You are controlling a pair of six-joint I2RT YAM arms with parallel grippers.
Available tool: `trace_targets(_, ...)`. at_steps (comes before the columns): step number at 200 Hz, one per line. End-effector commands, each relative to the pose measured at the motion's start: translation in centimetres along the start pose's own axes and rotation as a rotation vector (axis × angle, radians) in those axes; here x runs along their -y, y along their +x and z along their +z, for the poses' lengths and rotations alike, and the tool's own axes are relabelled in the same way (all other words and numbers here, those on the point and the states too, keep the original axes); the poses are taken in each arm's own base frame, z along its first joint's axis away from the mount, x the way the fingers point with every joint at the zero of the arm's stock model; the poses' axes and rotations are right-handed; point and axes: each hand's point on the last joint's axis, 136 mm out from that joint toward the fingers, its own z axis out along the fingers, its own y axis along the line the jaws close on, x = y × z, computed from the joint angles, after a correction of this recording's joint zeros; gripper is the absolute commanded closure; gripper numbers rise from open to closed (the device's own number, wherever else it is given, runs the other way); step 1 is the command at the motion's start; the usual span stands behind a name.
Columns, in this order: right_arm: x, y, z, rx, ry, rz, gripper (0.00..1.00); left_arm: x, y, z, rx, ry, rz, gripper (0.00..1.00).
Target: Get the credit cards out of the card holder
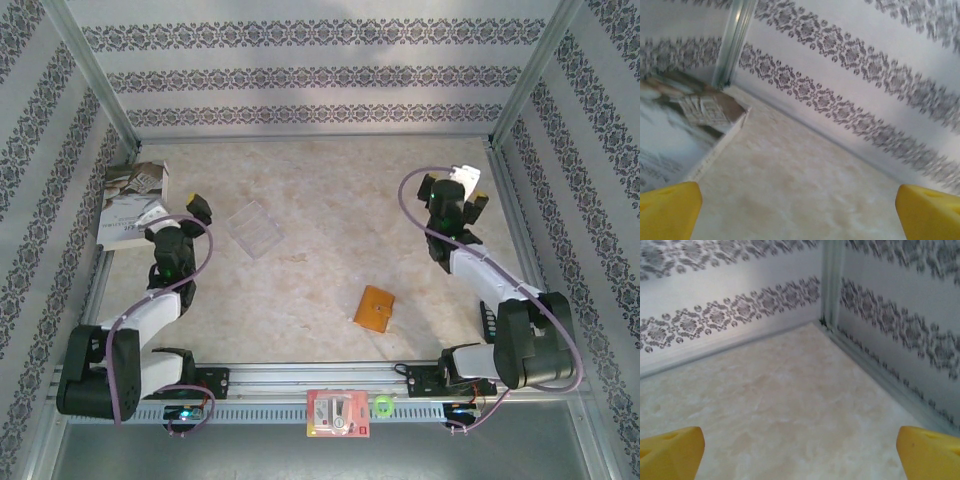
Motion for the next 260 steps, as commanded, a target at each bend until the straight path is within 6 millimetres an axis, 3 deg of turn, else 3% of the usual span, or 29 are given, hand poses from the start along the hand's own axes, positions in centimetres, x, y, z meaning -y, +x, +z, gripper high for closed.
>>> trace_targets(1,1.0,4.1,0.3,-0.252,-0.032,0.185,0.02,-0.7,-0.5,0.2,-0.071,0.005,-0.382,0.01)
trace_targets(22,-0.6,6.3,0.5,-0.263,-0.144,0.327,0.02,2.1,-0.7,1.1,-0.124,0.147,-0.395,0.01)
trace_targets(45,-4.7,7.5,-0.3,-0.393,-0.272,0.194,0.02,3.9,0.4,1.0,-0.194,0.247,-0.465,0.01)
trace_targets(59,-7.1,8.2,-0.9,-0.444,-0.355,0.135,0.02,4.0,2.9,1.2,-0.314,0.221,-0.440,0.00)
trace_targets(82,-10.2,9.2,-1.9,-0.493,-0.469,0.090,0.02,3.8,8.1,1.1,-0.570,0.144,-0.338,0.20)
trace_targets(101,-12.3,10.2,-2.5,-0.541,-0.530,0.043,0.02,3.5,10.6,1.0,-0.642,0.123,-0.344,0.24)
trace_targets(129,-13.4,11.2,-2.9,-0.571,-0.542,0.022,0.02,2.6,13.4,0.8,-0.731,0.041,-0.313,0.28)
trace_targets(161,-13.7,11.7,-3.2,-0.583,-0.547,0.018,0.02,4.1,16.0,1.1,-0.780,0.067,-0.217,0.31)
trace_targets(188,-13.7,11.8,-3.4,-0.591,-0.554,0.020,0.02,5.3,16.9,2.3,-0.777,0.136,-0.220,0.37)
trace_targets(220,-13.7,12.1,-4.0,-0.605,-0.571,0.013,0.02,7.7,18.6,3.4,-0.843,0.232,-0.160,0.46)
trace_targets(260,-15.8,13.5,-5.4,-0.646,-0.630,-0.025,0.04,12.8,21.1,3.6,-0.962,0.393,-0.092,0.49)
